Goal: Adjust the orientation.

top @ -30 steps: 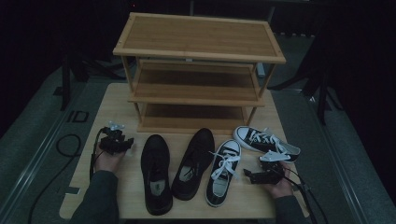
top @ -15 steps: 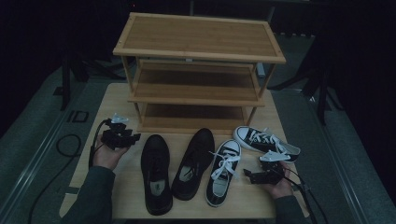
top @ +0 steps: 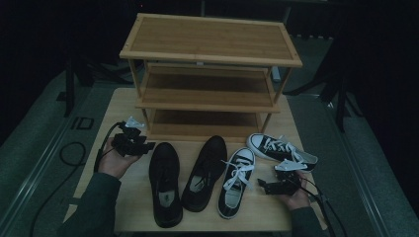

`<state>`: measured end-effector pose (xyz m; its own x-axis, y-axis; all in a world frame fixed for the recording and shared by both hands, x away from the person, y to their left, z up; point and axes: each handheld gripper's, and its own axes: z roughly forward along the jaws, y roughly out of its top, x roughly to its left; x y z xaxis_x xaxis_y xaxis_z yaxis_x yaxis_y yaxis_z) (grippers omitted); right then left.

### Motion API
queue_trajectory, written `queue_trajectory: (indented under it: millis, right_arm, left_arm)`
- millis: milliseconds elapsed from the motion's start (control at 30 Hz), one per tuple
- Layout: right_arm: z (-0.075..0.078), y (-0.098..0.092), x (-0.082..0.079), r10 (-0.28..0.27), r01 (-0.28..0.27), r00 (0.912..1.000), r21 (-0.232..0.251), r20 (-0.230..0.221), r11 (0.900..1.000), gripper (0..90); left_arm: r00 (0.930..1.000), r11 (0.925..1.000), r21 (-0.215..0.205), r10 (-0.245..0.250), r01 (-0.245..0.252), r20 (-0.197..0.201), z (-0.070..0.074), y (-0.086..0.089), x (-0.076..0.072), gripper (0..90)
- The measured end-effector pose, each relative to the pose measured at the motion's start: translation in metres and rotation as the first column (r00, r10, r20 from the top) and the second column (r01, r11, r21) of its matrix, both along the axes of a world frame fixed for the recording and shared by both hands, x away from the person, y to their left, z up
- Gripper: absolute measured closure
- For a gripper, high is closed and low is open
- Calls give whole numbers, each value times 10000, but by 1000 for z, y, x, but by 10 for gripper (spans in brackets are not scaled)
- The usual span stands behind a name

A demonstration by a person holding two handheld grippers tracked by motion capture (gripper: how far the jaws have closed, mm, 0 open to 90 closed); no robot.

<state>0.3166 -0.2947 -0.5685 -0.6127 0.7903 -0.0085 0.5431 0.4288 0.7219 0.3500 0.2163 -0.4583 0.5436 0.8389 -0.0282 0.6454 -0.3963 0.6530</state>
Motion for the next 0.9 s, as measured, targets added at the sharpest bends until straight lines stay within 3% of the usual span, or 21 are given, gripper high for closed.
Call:
queue_trajectory:
  millis: [400,667,900]
  right_arm:
    - [0,0,0,-2,2,10000,4,-13,10000,107]
    - [0,0,0,-5,5,10000,7,-18,10000,107]
    - [0,0,0,-16,16,10000,19,-20,10000,108]
  left_arm:
    - [9910,9917,73,-1280,1284,-394,7,-12,-9,511]
    - [9873,9877,23,-1565,1566,-265,10,-18,-19,457]
    - [9883,9882,-141,-1523,1523,31,7,-26,-34,363]
